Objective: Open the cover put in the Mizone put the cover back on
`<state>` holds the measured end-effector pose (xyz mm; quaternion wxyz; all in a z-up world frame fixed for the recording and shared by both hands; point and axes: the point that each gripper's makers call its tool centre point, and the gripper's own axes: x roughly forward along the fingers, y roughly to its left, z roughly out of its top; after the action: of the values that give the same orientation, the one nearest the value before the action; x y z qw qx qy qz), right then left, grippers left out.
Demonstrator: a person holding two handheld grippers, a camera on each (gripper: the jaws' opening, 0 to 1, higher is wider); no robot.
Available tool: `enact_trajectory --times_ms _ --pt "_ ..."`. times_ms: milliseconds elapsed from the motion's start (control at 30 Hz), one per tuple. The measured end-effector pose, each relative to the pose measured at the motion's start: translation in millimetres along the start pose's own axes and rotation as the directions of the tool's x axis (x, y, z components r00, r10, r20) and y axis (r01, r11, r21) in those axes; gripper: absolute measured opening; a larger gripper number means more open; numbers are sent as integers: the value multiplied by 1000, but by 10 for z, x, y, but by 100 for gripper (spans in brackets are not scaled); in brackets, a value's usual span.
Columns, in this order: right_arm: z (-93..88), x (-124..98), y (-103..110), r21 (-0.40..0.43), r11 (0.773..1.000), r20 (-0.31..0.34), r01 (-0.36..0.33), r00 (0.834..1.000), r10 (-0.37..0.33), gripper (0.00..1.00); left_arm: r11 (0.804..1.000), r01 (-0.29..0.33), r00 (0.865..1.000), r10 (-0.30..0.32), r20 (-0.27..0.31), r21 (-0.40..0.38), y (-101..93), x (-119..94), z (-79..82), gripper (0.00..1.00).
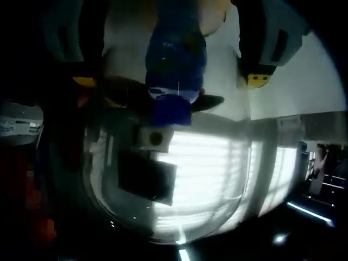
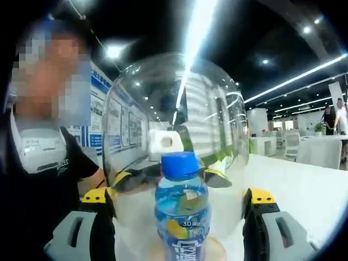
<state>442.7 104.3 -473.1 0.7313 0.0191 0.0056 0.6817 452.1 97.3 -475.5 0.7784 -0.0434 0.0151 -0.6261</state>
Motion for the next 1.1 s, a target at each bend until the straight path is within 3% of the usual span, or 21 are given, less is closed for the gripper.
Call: enact_trajectory --times_ms 233,767,900,1100 --pt "-98 4 -32 -7 1000 26 -1 1000 1 90 1000 0 1000 1 -26 18 20 -8 -92 86" --pt "-325 44 -104 25 1000 3 -14 1000 14 90 1000 -14 998 13 -61 -17 102 -31 -319 86" --pt "-310 63 -119 50 999 21 -14 1000 13 90 999 -20 999 18 -48 -39 129 -51 -309 86" --pt "-381 73 -119 28 999 2 -17 1000 17 90 1000 -19 997 18 -77 -17 126 -52 -374 86"
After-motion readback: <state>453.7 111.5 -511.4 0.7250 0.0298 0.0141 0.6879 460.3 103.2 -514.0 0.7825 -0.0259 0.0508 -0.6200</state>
